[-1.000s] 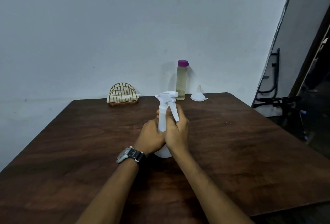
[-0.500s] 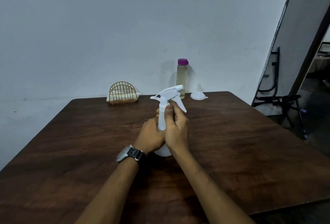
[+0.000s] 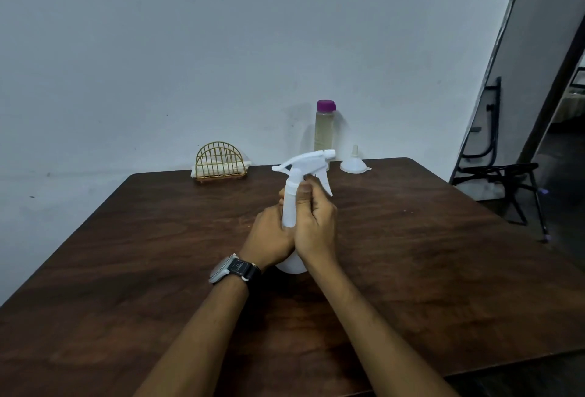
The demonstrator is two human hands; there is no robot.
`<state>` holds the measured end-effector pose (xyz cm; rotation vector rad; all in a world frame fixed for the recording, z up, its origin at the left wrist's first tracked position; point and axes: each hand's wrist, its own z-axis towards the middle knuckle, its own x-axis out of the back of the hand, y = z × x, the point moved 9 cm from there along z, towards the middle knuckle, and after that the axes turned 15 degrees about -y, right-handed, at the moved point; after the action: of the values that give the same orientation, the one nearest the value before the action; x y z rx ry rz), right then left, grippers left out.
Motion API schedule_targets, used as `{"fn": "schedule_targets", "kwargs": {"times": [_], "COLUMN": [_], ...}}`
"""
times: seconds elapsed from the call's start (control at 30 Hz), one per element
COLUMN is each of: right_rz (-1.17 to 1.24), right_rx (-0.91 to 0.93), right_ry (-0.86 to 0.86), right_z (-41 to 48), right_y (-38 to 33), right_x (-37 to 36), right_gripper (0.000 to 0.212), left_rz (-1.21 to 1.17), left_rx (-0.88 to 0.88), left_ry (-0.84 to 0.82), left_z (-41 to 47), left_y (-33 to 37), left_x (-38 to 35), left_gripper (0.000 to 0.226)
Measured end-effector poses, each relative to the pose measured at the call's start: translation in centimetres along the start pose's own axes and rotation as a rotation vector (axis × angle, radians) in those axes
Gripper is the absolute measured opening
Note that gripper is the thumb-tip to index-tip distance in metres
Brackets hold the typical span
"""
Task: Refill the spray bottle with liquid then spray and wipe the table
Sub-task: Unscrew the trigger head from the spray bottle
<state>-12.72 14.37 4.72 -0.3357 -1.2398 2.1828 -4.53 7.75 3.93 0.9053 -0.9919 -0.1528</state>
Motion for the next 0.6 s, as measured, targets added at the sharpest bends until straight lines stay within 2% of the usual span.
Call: {"fn": "schedule_targets", "kwargs": {"times": [0.13, 0.3, 0.43, 0.6], "right_rz": [-0.027, 0.052, 0.025, 0.002], "right_rx": [-0.007, -0.026, -0.005, -0.018], "right_ry": [0.006, -0.050, -0.043, -0.020], "right_z": [-0.02, -0.26, -0.26, -0.05], "right_y": [0.18, 0.02, -0.61, -0.34], "right_x": [-0.01, -0.37, -0.27, -0.41], "right_gripper": [0.057, 0.044, 0.032, 0.052], "left_rz": [-0.042, 0.003, 0.029, 0.019], "left_rx": [0.009, 0.031, 0.027, -0.008], "left_ry": [0.003, -0.004, -0.036, -0.010], "left_z": [-0.14, -0.04, 0.32, 0.32], "left_y": [-0.20, -0.30, -0.64, -0.47], "left_x": [0.06, -0.04, -0.27, -0.13], "left_gripper": [0.031, 0.028, 0.030, 0.036]}}
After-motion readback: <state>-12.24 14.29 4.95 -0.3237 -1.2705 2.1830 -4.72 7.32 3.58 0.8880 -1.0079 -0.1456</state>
